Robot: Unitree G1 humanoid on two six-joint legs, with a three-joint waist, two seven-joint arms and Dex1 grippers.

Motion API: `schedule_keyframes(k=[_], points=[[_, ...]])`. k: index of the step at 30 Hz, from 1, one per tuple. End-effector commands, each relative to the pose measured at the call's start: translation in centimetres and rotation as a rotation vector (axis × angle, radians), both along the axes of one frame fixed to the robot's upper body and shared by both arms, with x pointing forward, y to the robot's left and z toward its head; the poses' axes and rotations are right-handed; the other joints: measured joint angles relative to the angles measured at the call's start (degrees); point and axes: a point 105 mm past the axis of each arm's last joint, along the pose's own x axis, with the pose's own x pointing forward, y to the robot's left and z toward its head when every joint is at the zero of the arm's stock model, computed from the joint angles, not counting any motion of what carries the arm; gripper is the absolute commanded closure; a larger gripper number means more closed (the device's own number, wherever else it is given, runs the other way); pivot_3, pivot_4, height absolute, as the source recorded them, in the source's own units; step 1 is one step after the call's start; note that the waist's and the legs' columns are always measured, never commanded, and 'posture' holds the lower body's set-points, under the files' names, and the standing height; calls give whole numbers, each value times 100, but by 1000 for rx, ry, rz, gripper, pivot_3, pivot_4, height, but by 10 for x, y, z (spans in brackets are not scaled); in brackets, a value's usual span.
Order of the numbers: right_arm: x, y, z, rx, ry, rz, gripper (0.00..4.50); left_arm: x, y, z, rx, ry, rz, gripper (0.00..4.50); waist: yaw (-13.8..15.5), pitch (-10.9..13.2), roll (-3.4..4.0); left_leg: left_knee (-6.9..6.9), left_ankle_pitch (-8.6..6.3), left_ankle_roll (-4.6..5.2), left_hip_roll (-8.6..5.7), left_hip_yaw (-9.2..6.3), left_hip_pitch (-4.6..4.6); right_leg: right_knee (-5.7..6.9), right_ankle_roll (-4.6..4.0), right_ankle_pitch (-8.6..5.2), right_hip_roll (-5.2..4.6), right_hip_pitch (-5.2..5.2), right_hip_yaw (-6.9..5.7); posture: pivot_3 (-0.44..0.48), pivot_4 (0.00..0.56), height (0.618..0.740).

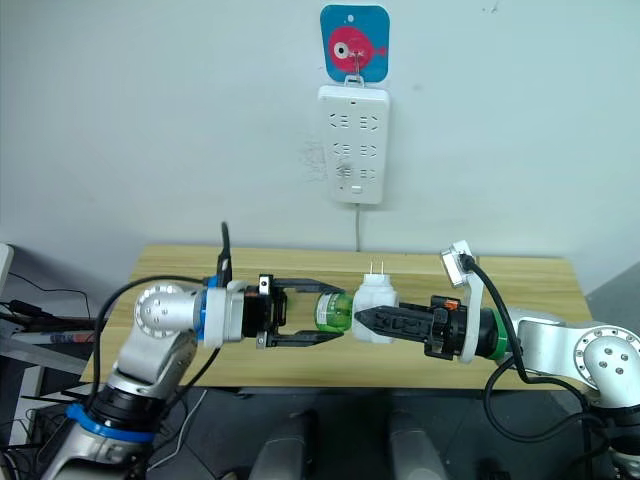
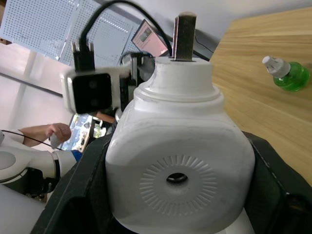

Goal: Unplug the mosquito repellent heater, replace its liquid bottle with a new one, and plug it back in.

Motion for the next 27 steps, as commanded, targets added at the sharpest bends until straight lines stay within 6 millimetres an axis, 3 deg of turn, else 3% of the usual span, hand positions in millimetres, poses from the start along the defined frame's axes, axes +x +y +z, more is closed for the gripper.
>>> schedule_keyframes(k=[1, 3, 7, 10, 15, 18, 23, 27], points=[[-7, 2, 12, 26, -42, 47, 1466, 16, -2, 20, 13, 449, 71, 2248, 2, 3, -4, 1, 0, 0, 0, -2, 0, 1, 0, 0, 0, 2, -2, -12, 241, 740], [-7, 1, 11, 14, -47, 52, 1466, 14, 4, 28, 77, 687, 50, 2248, -6, 4, -3, 9, 1, 1, 0, -13, -5, 3, 1, 0, 1, 2, -14, -16, 241, 740], [-7, 0, 10, 8, -53, 47, 1466, 13, 21, 42, 124, 927, 49, 2248, -70, 3, -3, -2, 0, 1, -5, -13, -4, -3, 1, -3, 3, 0, -17, -26, 245, 740], [-6, -3, 10, 5, -49, 34, 1466, 14, 30, 51, 100, 986, 57, 2248, -118, 4, -2, -7, -1, 1, -5, -13, -5, -2, -1, -4, 8, -7, -19, -25, 245, 740], [-3, -13, 4, -41, -50, -6, 1466, 9, 47, 38, 149, 974, 111, 2248, -124, 5, 0, -8, 0, 1, -3, -14, -3, 0, -5, -5, 13, -7, -18, -20, 246, 740], [15, -30, -26, -261, -88, -114, 1466, 9, 58, 23, 169, 921, 183, 2248, -113, 5, 0, -8, 0, 0, 1, -9, -1, -1, -5, -6, 4, -6, -13, -16, 246, 740], [59, -68, -99, -848, -281, -285, 1466, 33, 62, -7, 110, 694, 397, 2248, -73, 5, 0, -2, 1, -1, 0, 2, 2, -4, -3, -4, -10, -7, -1, -6, 248, 740], [80, -89, -134, -1080, -246, -338, 1466, 33, 53, -23, 90, 602, 433, 2248, -29, 5, 0, -2, 1, -2, -2, 21, -3, -2, 0, -1, -11, -19, 18, 2, 250, 740]])
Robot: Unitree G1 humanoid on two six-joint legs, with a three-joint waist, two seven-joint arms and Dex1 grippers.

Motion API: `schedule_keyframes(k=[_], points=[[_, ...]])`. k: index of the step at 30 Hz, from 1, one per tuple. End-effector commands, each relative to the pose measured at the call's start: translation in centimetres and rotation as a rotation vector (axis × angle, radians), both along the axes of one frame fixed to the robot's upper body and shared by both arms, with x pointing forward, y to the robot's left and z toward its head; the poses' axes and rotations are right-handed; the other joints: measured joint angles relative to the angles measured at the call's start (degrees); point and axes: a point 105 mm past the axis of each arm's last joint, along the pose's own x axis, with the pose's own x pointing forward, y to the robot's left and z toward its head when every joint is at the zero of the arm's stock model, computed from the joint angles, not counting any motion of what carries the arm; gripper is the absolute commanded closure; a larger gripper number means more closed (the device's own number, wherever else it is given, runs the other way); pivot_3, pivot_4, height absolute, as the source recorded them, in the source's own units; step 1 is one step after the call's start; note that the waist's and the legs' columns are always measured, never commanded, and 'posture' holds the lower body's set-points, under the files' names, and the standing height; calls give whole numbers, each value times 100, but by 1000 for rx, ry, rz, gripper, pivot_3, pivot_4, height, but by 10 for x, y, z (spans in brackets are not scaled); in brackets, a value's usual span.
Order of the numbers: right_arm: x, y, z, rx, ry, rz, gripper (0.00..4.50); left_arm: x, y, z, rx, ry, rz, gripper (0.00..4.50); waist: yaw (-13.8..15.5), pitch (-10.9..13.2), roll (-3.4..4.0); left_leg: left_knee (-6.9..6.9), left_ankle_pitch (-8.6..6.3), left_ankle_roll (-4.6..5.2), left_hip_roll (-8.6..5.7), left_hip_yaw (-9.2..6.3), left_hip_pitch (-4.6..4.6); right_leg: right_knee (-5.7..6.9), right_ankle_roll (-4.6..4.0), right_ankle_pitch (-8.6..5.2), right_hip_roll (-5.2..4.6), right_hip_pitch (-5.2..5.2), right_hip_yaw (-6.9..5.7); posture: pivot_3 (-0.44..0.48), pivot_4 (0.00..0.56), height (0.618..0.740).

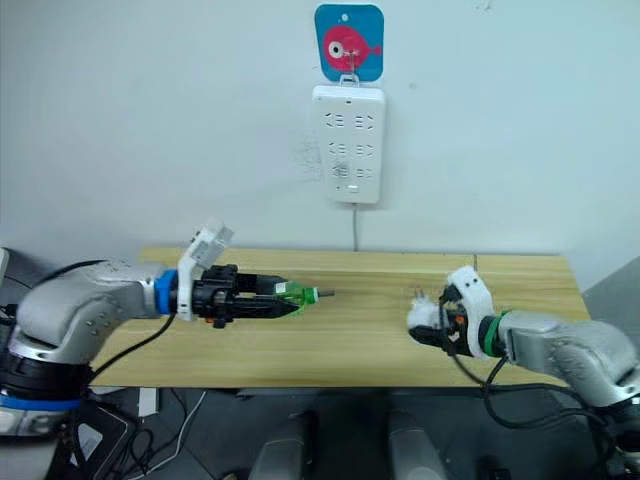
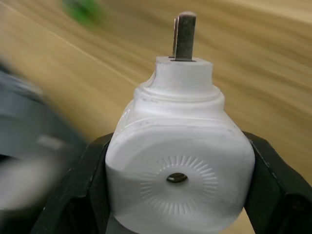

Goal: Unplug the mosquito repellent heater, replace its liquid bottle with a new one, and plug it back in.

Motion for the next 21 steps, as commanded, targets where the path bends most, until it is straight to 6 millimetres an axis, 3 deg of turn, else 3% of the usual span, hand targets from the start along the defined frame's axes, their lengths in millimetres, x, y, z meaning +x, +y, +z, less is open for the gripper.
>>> schedule_keyframes(k=[1, 7, 13, 17, 21], points=[[16, -21, -16, -176, 2, -65, 1466, -7, -10, 1, 47, -153, -34, 2248, 17, 0, 0, -1, 0, 0, 0, 7, -9, 3, 0, 1, 0, -14, 7, 6, 251, 740], [37, -42, -36, -334, 29, -52, 1466, -17, -18, -13, 61, -172, -56, 2248, 63, 1, 1, -5, -1, 0, -3, 15, -37, 5, -30, 18, 7, -45, 10, 15, 253, 740], [49, -46, -40, -337, 77, -40, 1466, -15, -22, -18, 60, -188, -61, 2248, 61, 0, 0, 3, 0, 0, -10, 14, -31, 5, -21, 22, 15, -37, 8, 22, 248, 740], [54, -47, -34, -328, 65, -49, 167, -15, -24, -22, 53, -194, -66, 2248, 61, -1, -1, 9, 0, 0, -9, 13, -31, 7, -22, 27, 15, -35, 7, 15, 241, 740], [57, -49, -16, -312, 17, -65, 0, -13, -25, -23, 48, -201, -67, 2248, 59, -1, -1, 8, 0, 0, -9, 14, -32, 7, -32, 33, 14, -37, 8, -3, 232, 740]])
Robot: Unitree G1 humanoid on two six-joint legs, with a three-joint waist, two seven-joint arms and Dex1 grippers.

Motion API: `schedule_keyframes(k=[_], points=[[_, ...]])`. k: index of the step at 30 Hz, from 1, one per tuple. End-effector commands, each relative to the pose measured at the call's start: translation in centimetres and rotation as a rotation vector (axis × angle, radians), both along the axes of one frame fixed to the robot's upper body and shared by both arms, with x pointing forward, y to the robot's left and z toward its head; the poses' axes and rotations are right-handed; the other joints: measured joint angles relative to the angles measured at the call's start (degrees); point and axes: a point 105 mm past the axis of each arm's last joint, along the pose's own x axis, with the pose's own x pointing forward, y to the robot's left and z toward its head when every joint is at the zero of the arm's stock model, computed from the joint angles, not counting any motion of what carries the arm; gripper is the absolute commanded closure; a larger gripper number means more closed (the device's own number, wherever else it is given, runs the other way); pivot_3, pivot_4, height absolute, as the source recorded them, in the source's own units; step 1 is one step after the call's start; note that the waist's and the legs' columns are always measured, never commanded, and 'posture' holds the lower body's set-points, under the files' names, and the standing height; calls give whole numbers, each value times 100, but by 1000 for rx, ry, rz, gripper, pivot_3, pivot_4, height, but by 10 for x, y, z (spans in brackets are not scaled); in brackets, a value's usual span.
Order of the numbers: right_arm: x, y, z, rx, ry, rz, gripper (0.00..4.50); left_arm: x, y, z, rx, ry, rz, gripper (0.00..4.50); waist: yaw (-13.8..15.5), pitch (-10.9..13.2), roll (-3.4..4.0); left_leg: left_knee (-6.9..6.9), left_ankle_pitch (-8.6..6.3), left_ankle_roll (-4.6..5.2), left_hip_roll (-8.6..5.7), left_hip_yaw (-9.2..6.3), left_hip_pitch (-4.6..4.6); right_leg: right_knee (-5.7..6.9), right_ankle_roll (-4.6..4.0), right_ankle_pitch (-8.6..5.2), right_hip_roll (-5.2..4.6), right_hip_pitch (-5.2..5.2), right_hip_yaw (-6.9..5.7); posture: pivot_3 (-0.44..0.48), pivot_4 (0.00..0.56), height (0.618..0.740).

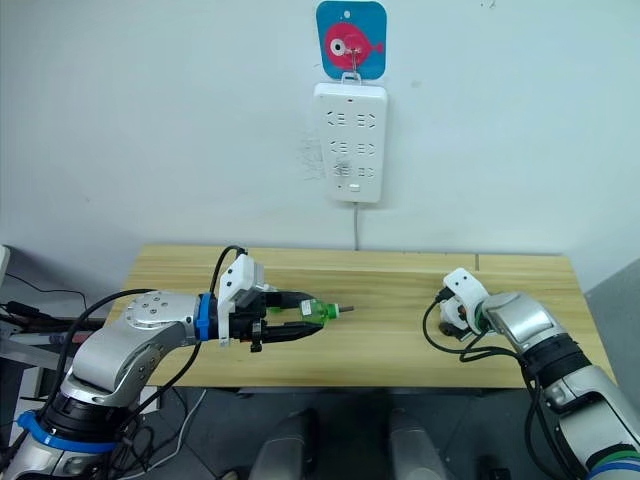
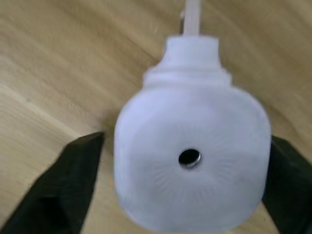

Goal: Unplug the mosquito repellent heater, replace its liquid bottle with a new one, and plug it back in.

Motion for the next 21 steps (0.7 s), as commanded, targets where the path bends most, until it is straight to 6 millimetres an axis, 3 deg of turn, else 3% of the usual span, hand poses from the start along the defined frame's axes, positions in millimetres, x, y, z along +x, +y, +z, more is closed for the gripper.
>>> schedule_keyframes(k=[1, 8, 11, 14, 17, 21], points=[[2, -3, 24, 18, -68, -2, 0, 0, -4, 5, -16, -42, -22, 2248, 0, 0, 0, -1, 0, 0, 0, -1, -1, 0, 0, 0, 0, 0, 0, -6, 229, 740], [-32, 0, 90, 132, -161, 31, 0, 6, -10, 16, -85, -89, -3, 2248, 1, -3, 5, -2, 0, 0, 2, -7, -5, 2, 0, 0, -4, 0, -5, -13, 216, 740], [-54, 23, 132, 344, -267, 101, 0, 10, -18, 31, -191, -145, 45, 2248, 4, -4, 5, 0, 0, 0, 2, -10, -5, 2, 2, 0, -4, 2, -8, -22, 209, 740], [-73, 61, 173, 775, -464, 147, 0, 16, -31, 46, -276, -269, 89, 2248, -19, -16, -12, 7, 0, 0, 4, -21, -4, 1, 7, 1, 4, 11, -19, -37, 209, 740], [-89, 85, 175, 1028, -460, 113, 0, 19, -42, 56, -337, -384, 126, 2248, -24, -23, 1, 9, 1, -2, 13, -41, 2, 6, 2, 5, 22, 22, -33, -52, 205, 740], [-87, 109, 177, 1362, -420, -12, 0, 14, -58, 64, -399, -470, 123, 2248, -46, -29, 6, 15, 2, -4, 9, -34, 7, 4, -7, 16, 20, 29, -25, -54, 209, 740]])
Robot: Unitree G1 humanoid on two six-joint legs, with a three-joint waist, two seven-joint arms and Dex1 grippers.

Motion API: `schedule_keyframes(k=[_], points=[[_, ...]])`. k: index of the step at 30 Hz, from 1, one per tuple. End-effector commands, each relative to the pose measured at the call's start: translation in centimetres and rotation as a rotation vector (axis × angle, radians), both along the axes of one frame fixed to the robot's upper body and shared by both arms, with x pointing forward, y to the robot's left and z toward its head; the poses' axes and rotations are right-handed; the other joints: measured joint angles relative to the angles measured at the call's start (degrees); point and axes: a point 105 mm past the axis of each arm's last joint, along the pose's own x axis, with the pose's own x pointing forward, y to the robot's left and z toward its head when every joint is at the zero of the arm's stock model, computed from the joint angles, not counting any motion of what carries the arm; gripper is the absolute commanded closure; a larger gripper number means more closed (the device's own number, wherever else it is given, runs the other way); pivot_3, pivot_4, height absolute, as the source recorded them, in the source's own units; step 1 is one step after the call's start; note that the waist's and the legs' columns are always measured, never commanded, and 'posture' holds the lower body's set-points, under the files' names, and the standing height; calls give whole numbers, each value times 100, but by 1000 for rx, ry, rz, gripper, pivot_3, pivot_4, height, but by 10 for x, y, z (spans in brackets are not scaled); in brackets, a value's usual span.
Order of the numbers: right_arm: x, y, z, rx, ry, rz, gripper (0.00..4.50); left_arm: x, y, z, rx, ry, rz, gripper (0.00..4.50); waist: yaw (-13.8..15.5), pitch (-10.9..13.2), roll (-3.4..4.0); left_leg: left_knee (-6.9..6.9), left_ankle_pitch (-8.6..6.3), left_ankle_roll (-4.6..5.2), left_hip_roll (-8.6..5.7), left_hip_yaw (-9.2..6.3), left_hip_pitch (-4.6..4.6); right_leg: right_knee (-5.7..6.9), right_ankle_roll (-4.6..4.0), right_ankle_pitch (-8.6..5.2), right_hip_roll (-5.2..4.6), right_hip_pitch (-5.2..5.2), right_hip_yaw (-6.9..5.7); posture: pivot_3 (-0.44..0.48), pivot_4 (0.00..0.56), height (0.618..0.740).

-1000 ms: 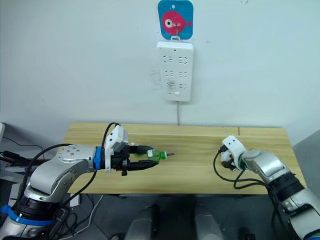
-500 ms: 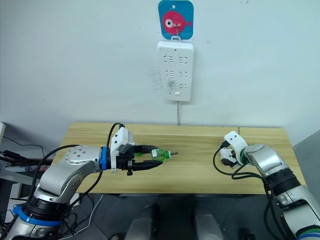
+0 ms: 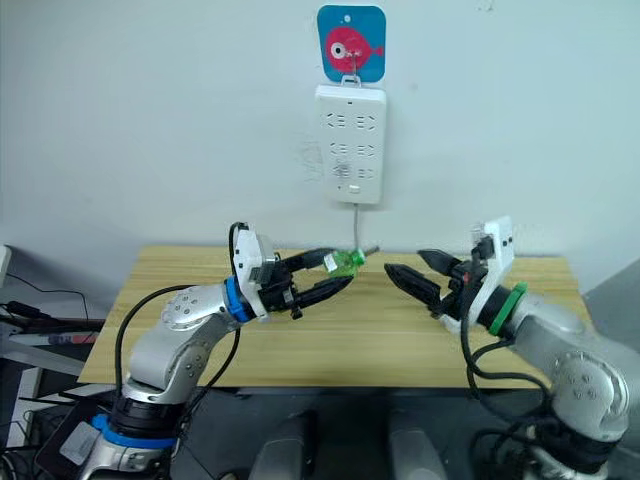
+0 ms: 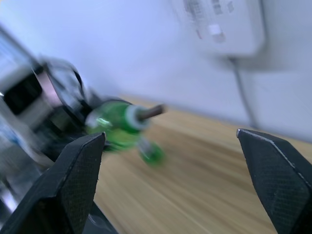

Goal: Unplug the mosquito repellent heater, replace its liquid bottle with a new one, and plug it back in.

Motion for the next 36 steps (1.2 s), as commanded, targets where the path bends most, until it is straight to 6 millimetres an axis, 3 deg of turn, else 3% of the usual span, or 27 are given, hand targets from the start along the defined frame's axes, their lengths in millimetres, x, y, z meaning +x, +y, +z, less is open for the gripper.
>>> schedule_keyframes(k=[1, 6, 11, 14, 23, 29, 33, 36], points=[[-1, 13, 11, 152, 12, -12, 0, -9, -14, 14, -44, -102, -12, 2248, -32, -1, 3, 5, 0, 0, -1, 5, 0, 0, 3, 2, 0, 0, 5, -55, 208, 740], [1, 35, 14, 203, 51, 26, 0, -11, -22, 15, -62, -107, -5, 2248, -95, -2, 5, 27, 0, 2, -8, 19, -3, -4, 21, 9, -9, 2, 21, -44, 203, 740], [8, 37, 19, 243, 57, 28, 0, -12, -24, 16, -60, -119, -1, 2248, -122, -3, 6, 26, 0, 2, -2, 14, -3, -3, 32, 3, 1, 1, 17, -33, 199, 740], [7, 38, 19, 242, 62, 55, 565, -12, -25, 17, -54, -129, -4, 2248, -120, -3, 6, 26, 0, 2, -2, 12, -5, -4, 33, 2, 1, 1, 17, -28, 198, 740], [3, 45, 18, 243, 98, 114, 3638, -20, -31, 15, -43, -147, -36, 2248, -119, -4, 7, 26, 0, 2, -2, 12, -6, -3, 36, 0, 1, 1, 18, -21, 205, 740], [-1, 47, 20, 235, 105, 151, 3673, -19, -26, 5, -1, -124, -19, 2248, -116, -4, 7, 26, 0, 2, -2, 12, -6, -4, 37, -1, 1, 2, 19, -14, 208, 740], [1, 41, 10, 89, 82, 139, 3673, -15, -11, -10, 100, -85, 8, 938, -119, -4, 9, 26, -1, 2, -2, 13, -5, -4, 44, -5, 2, 1, 20, -11, 210, 740], [5, 35, -17, -183, 30, 111, 3673, -9, 12, -23, 203, -33, 104, 13, -114, -4, 9, 26, -1, 3, -3, 14, -6, -6, 45, -5, -1, 0, 21, -1, 220, 740]])
